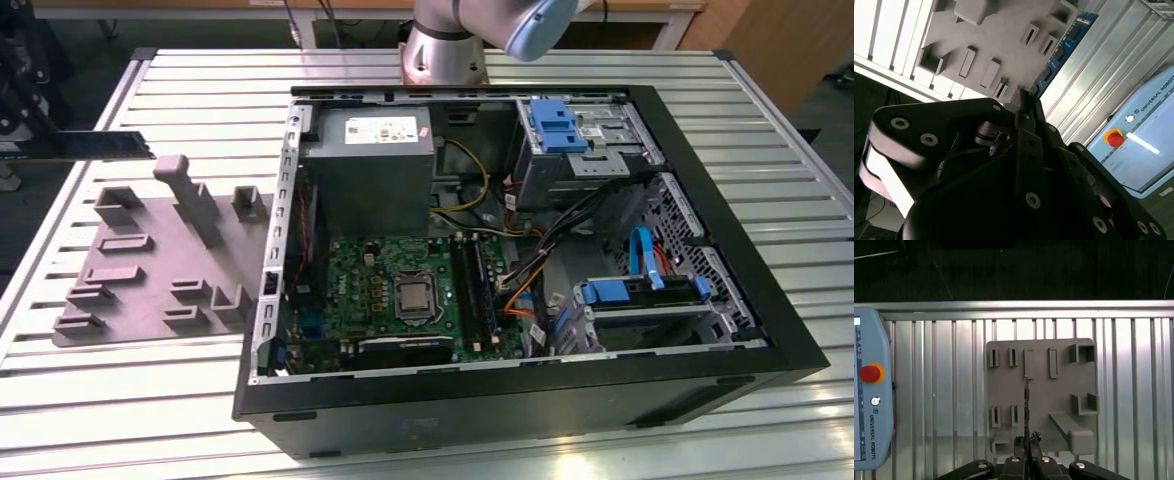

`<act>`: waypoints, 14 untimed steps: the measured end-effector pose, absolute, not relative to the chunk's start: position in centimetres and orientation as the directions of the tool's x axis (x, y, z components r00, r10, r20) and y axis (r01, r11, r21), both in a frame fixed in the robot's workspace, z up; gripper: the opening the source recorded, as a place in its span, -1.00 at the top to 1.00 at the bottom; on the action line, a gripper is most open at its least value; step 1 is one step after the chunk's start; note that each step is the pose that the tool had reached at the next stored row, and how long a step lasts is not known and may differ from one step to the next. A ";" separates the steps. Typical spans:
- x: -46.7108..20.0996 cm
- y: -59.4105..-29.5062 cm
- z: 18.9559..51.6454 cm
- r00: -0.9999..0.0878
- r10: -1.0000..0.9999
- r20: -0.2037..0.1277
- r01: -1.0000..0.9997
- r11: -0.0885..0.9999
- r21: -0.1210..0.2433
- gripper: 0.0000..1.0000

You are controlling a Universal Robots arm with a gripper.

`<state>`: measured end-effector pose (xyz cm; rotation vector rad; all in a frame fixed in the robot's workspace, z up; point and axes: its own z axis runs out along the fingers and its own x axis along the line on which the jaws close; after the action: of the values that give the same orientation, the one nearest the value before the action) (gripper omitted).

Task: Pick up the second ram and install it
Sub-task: 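Pick up the second ram and move it above second insertion slot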

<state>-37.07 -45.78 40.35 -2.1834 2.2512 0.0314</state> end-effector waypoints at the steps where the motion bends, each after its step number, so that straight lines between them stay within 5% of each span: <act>1: -36.8 -45.8 40.3 -0.031 -0.999 -0.018 -0.999 0.030 0.011 0.72; 14: -34.7 -45.8 40.3 -0.031 -0.999 -0.018 -0.999 0.030 0.011 0.72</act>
<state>-34.72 -45.77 40.35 -2.1834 2.2511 0.0316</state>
